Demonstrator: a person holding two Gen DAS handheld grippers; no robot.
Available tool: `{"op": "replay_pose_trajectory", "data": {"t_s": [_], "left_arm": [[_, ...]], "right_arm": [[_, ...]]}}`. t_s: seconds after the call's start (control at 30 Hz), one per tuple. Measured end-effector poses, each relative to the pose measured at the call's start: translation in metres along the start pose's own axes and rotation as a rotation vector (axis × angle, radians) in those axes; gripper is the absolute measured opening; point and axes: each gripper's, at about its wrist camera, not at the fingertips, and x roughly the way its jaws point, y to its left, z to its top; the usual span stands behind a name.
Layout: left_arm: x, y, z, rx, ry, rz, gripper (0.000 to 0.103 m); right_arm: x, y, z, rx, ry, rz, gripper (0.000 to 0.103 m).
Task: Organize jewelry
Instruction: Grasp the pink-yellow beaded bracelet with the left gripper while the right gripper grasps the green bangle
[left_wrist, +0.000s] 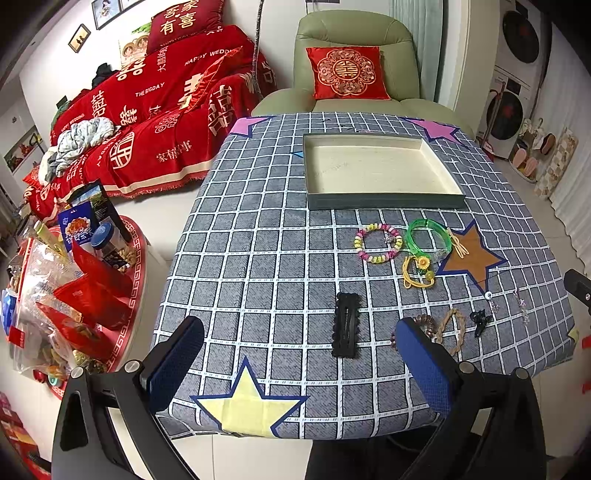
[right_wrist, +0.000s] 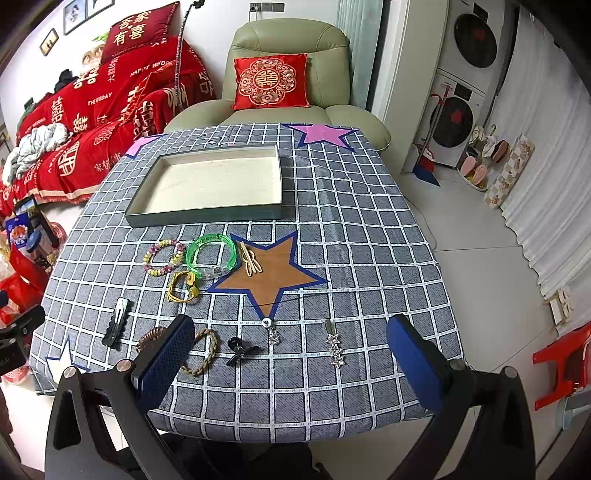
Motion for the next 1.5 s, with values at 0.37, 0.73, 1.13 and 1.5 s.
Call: {"op": "replay_pose_trajectory", "data": {"t_s": [0.37, 0.73, 1.13, 1.5], "left_arm": [[-0.001, 0.003, 0.0, -0.001, 0.002, 0.0, 0.103], [0.0, 0.004, -0.001, -0.001, 0.004, 0.0, 0.103], [0.022, 0.008, -0.002, 0.004, 0.072, -0.005, 0.103], [0.064, 0.002, 0.015, 0.068, 0.212, -0.087, 0.103]], "right_arm": [[0.002, 0.002, -0.002, -0.005, 0.005, -0.002, 0.103], [0.005, 0.006, -0.003, -0.013, 0.013, -0.002, 0.103], [0.014, 0.002, -0.001, 0.024, 0.054, 0.013, 0.103], [0.05, -0.001, 0.004, 0.099, 0.241, 0.045, 0.103]]}}
